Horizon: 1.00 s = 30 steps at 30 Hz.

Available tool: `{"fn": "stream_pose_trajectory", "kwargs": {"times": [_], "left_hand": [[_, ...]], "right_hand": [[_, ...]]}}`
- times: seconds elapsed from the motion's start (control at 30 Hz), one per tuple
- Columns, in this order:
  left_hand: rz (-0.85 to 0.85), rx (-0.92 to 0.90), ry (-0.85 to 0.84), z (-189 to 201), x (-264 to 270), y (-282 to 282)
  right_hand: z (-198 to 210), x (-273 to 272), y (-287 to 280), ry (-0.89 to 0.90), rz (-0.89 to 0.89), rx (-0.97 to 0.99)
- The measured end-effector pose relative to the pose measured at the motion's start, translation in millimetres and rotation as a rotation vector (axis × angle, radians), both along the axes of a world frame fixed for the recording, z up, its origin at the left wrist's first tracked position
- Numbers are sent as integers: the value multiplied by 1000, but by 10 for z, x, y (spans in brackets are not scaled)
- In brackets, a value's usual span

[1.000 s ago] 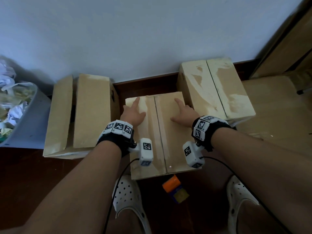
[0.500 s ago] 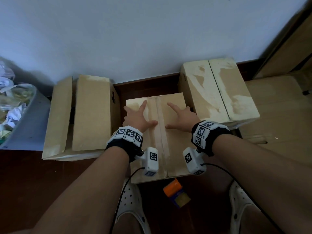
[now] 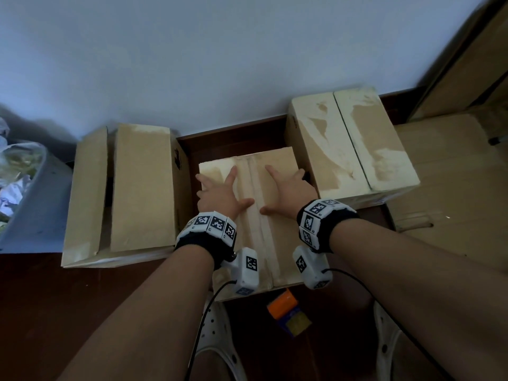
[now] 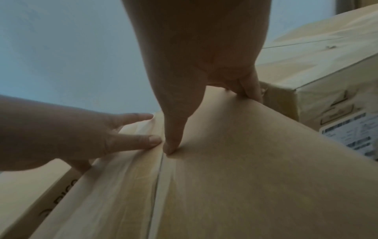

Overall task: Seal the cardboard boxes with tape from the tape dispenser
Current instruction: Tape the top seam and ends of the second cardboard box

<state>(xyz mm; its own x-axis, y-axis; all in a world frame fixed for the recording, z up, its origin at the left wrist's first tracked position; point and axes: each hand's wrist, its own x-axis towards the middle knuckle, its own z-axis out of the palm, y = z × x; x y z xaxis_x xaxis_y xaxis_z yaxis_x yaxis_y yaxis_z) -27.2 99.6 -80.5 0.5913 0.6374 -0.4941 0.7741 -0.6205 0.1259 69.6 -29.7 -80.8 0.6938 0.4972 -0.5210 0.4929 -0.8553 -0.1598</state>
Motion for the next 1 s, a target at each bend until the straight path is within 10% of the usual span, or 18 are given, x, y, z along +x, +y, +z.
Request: {"fn": "stream_pose_trajectory", "kwargs": {"times": [1.0], "left_hand": [[-860, 125, 176, -37, 369, 262]], "right_hand": [[-111, -19, -3, -67, -6, -41]]}}
